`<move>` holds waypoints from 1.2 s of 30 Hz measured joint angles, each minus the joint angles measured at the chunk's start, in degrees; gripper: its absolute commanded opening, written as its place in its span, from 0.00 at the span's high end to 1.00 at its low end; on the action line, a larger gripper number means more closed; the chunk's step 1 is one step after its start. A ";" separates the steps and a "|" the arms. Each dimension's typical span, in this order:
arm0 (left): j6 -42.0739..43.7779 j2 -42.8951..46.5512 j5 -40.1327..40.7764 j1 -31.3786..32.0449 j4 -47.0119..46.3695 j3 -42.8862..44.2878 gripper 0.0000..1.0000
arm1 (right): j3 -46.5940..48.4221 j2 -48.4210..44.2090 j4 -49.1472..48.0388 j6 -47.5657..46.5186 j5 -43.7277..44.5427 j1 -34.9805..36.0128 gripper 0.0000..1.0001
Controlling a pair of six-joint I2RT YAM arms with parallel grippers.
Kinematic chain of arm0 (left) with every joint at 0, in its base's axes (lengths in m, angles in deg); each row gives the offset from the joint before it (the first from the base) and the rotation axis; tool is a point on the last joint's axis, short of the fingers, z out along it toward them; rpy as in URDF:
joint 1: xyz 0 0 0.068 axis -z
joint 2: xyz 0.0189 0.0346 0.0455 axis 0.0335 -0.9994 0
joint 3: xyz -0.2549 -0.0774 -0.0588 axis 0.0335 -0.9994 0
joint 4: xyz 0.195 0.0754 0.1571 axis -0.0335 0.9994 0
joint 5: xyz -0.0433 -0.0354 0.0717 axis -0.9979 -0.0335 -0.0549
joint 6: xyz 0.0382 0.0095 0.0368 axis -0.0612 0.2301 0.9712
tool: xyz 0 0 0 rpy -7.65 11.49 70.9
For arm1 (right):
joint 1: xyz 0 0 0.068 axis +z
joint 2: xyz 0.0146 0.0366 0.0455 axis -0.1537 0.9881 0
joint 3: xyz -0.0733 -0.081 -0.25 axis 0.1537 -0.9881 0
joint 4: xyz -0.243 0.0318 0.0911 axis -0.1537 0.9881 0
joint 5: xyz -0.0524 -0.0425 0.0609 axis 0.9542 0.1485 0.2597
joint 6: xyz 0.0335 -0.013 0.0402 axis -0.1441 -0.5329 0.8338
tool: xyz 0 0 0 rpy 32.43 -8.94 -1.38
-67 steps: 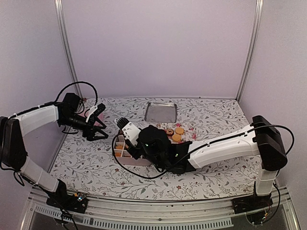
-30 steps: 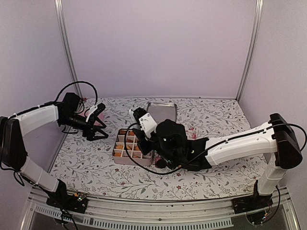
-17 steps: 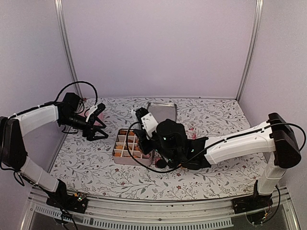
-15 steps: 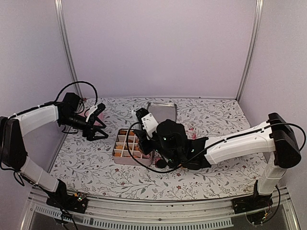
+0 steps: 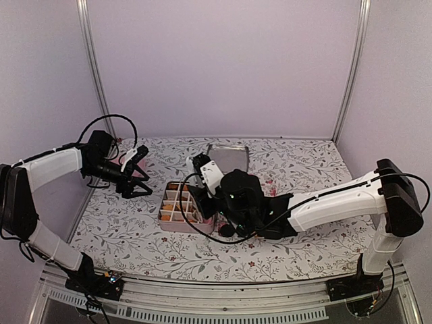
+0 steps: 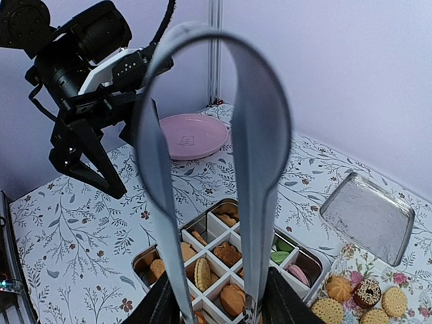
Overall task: Pack the cookies
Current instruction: Adjust the fake cookies in the empty pocket of the box, then place the clamp on the plate.
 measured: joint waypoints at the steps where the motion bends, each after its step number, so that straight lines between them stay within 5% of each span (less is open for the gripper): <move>1: 0.00 0.00 0.02 0.00 0.00 0.00 0.14 | -0.04 0.00 0.02 -0.02 0.00 -0.04 0.58; 18: -0.26 0.00 0.37 0.00 0.02 0.07 0.13 | -2.27 -5.25 0.04 0.26 -0.33 -2.01 0.59; 24: -1.55 -0.20 2.38 -0.02 -0.02 1.31 0.09 | -4.98 -13.64 4.85 6.73 -3.17 -11.98 0.53; 36: -3.43 -1.27 4.24 -0.07 -0.04 2.62 0.08 | -10.29 -17.64 26.10 31.30 -12.83 -29.66 0.59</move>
